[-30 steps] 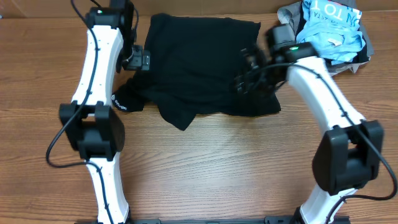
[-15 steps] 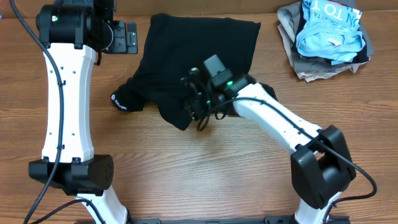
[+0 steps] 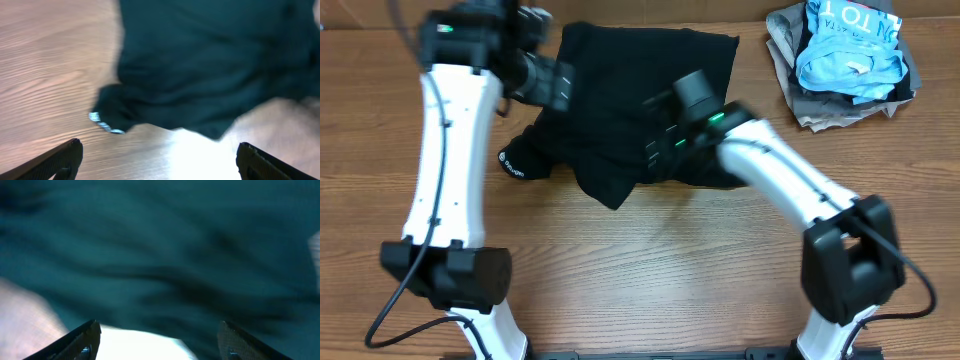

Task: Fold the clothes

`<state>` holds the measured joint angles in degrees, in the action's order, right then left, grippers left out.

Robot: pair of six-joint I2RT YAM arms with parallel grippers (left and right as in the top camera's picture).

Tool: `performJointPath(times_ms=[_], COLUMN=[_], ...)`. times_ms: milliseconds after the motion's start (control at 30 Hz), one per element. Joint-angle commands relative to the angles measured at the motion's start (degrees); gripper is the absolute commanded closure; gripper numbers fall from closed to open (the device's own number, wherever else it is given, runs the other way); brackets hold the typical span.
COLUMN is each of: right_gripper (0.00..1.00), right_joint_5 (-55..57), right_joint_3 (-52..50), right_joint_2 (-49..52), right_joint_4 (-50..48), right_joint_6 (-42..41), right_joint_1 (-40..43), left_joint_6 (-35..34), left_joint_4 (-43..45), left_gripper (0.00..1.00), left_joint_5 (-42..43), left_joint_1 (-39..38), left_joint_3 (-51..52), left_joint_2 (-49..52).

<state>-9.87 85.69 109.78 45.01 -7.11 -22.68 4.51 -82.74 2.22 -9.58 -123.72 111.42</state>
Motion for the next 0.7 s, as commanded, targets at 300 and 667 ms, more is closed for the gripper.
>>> performJointPath(times_ms=[300, 667], right_gripper=[0.22, 0.22], right_joint_5=[-9.57, -9.53], right_joint_3=[0.68, 0.59], right_joint_2=[-2.40, -2.40], right_joint_4=[5.88, 6.75], right_joint_6=[-2.86, -1.46], right_joint_1=[21.90, 22.38], left_joint_6=[17.99, 24.30], left_joint_4=[13.68, 35.23], left_gripper=[0.00, 0.13], left_joint_5=[-0.31, 2.27], left_joint_1=[-16.76, -17.44], left_joint_3=[29.33, 47.08], left_joint_2=[0.59, 0.79])
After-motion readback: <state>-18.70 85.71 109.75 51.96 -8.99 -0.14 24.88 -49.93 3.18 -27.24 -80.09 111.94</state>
